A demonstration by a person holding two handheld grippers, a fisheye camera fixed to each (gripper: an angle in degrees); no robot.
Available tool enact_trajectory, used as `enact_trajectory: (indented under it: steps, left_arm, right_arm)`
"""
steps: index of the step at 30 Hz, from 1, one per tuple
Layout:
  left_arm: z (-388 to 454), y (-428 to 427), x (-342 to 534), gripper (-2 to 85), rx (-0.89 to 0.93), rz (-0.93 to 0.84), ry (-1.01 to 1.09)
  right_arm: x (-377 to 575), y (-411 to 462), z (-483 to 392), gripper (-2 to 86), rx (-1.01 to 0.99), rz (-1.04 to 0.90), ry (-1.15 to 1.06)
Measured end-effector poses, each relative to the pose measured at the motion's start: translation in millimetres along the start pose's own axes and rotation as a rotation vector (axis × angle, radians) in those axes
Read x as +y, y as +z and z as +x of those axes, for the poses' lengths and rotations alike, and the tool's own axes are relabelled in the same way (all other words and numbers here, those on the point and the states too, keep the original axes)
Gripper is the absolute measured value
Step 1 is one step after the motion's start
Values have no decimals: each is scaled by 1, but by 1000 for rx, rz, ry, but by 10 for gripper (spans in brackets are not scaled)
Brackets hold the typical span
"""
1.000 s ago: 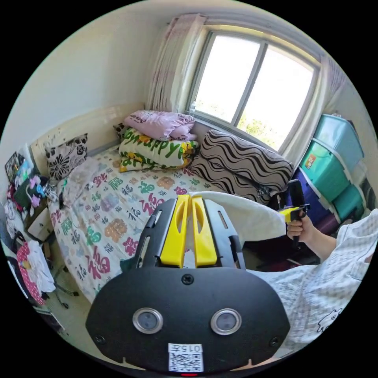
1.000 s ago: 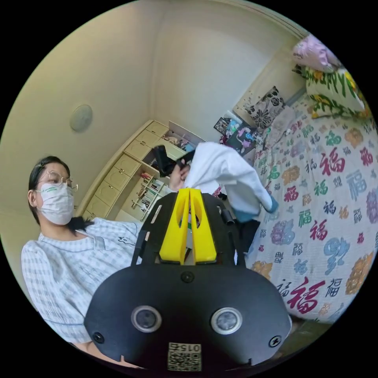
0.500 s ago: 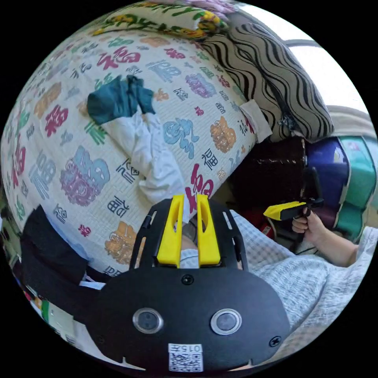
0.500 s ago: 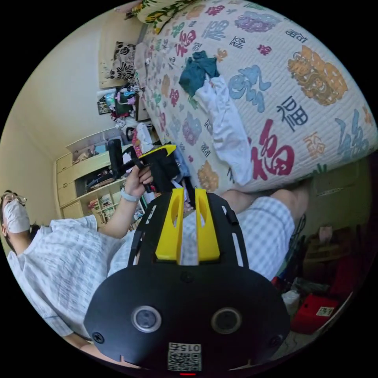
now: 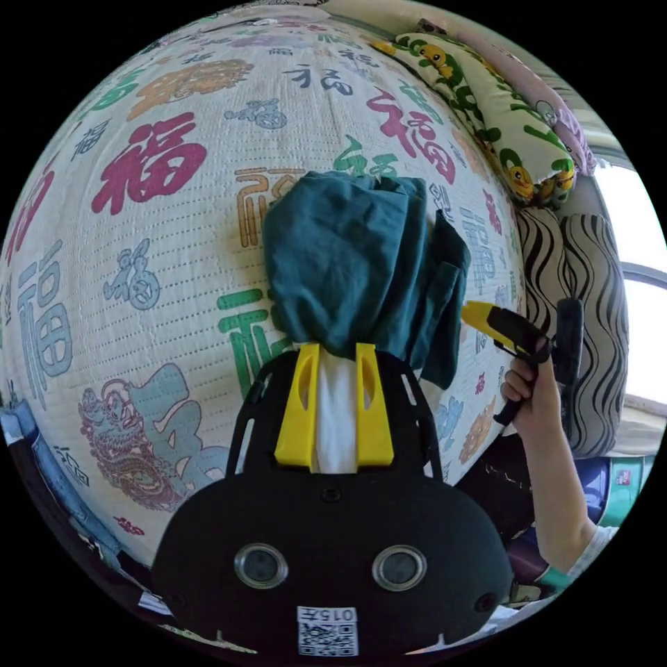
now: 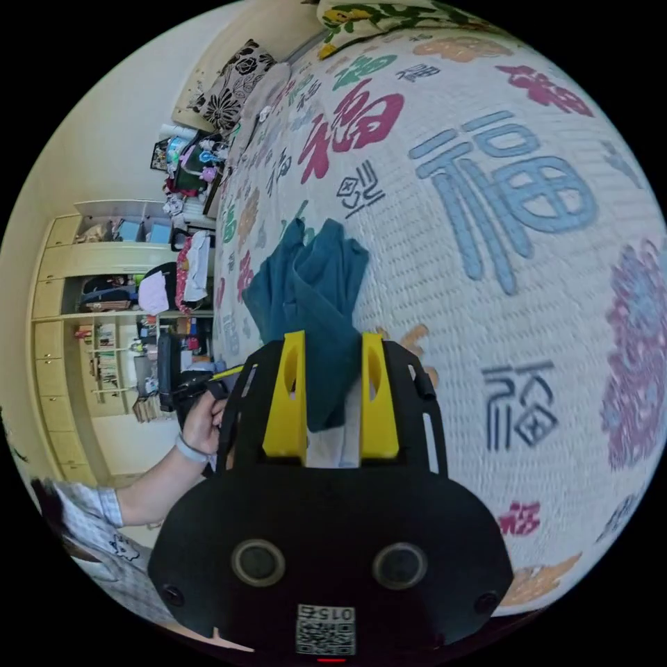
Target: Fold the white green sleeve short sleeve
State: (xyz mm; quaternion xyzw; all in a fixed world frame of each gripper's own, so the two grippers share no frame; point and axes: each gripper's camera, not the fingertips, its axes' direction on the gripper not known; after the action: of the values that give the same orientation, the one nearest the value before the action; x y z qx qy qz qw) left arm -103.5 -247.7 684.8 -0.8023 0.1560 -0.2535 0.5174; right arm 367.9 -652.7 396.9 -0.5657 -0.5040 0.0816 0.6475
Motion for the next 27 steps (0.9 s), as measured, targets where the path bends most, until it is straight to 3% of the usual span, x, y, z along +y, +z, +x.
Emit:
enact_trajectory:
  steps: [2, 6, 8, 10, 15, 18, 20, 22, 24, 27]
  left_arm:
    - [2, -8, -4, 35, 23, 27, 28]
    - [-17, -56, 11, 5, 155, 154, -14]
    - [-29, -78, 20, 0, 167, 198, -55]
    - [-46, -104, 31, -2, 124, 253, -128]
    - [-81, -108, 46, -5, 16, 187, -337]
    - [-87, -104, 48, -6, 48, 145, -415]
    - [-83, -113, 48, -7, -75, 139, -461]
    - [-71, -138, 48, -6, -417, 164, -539]
    - [-58, -157, 41, -2, -457, 220, -469]
    - [-24, -176, 7, 27, -267, 284, -155]
  right_arm:
    - [-25, 6, -10, 24, -17, -98, -44]
    - [-33, -24, -25, 10, 73, -59, -71]
    - [-30, -63, -21, 6, 33, 9, -47]
    - [-25, -92, -14, 5, 116, 66, 11]
    - [-15, -126, 20, 4, 215, 19, 206]
    - [-12, -134, 27, 6, 217, 6, 288]
    - [-13, -138, 29, 10, 174, 10, 369]
    - [-15, -144, 26, 16, 182, 48, 418]
    - [-18, -152, 21, 26, 197, 84, 454]
    - [-32, -173, -9, 40, 448, 157, 382]
